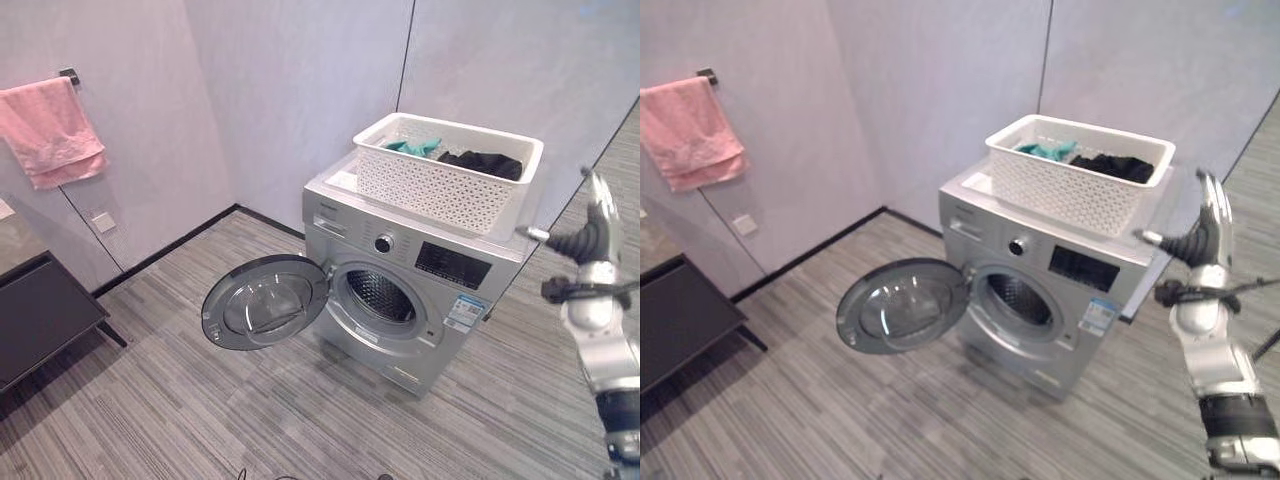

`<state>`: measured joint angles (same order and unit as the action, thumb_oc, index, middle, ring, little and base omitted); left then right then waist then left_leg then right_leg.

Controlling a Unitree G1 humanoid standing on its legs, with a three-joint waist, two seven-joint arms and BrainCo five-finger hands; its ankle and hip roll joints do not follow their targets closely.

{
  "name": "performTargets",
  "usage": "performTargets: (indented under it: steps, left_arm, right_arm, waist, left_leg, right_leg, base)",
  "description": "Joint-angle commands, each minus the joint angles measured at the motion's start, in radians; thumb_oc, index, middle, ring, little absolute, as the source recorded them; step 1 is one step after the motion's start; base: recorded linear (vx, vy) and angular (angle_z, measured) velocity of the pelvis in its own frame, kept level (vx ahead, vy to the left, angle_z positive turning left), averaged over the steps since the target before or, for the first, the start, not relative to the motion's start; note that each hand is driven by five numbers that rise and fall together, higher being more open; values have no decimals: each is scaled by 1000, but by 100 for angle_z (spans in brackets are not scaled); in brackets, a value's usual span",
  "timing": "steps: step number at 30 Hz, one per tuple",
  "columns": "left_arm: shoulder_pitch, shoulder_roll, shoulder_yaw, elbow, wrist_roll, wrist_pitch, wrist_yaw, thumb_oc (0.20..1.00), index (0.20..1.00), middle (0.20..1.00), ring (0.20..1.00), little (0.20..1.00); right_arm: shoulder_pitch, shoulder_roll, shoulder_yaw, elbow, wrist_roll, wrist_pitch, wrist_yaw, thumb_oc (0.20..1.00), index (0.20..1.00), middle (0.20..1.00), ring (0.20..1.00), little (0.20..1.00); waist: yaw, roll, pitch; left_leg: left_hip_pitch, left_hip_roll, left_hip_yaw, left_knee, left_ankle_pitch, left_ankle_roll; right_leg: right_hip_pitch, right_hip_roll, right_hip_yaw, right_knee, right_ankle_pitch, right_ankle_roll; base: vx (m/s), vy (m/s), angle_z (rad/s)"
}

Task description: Grab the laundry basket,head to the washer,open it,put in the laundry and shut it.

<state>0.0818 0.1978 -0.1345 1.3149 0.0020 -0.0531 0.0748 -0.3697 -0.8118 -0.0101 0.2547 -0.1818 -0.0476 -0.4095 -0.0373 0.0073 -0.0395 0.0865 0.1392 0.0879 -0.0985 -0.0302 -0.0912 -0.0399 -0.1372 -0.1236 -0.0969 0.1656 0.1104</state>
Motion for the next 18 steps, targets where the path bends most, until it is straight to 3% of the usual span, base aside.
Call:
performTargets:
  steps: [1,5,12,16,18]
  left_arm:
    - [-57,62,-37,71,9,-1,3,1000,1000,1000,1000,1000]
    - [-62,64,-46,79,-1,-1,3,1000,1000,1000,1000,1000]
    - [-66,80,-44,75,-38,3,-2,1000,1000,1000,1000,1000]
    - [-85,86,-50,65,-49,5,-7,1000,1000,1000,1000,1000]
    - [-97,83,-55,55,-57,2,-9,1000,1000,1000,1000,1000]
  right_arm:
    - [-122,-20,21,99,-25,-6,-39,1000,1000,1000,1000,1000]
    - [-228,-42,91,173,3,-6,-32,1000,1000,1000,1000,1000]
    - [-324,-76,165,218,31,-2,3,1000,1000,1000,1000,1000]
    - [-308,-107,158,212,44,-11,3,1000,1000,1000,1000,1000]
    - [-299,-122,149,206,56,-23,1,1000,1000,1000,1000,1000]
  waist:
    - [30,-83,12]
    - [33,-88,13]
    - [37,-101,38]
    - [32,-115,60]
    - [34,-129,87]
  left_leg:
    - [2,-22,-11,12,-39,27]
    - [1,-18,-15,12,-36,22]
    - [-14,31,-36,36,-19,-4]
    - [-59,80,-72,96,-9,-30]
    - [-114,88,-81,194,-6,-41]
  right_leg:
    - [48,-34,0,43,-138,44]
    - [53,-30,-3,42,-141,41]
    - [50,13,-17,93,-195,10]
    - [64,58,-37,110,-235,-24]
    - [75,70,-43,115,-249,-47]
  base:
    - [0,0,0]
    - [-3,-31,5]
    - [-1,-113,8]
    - [4,-173,19]
    - [-31,-148,42]
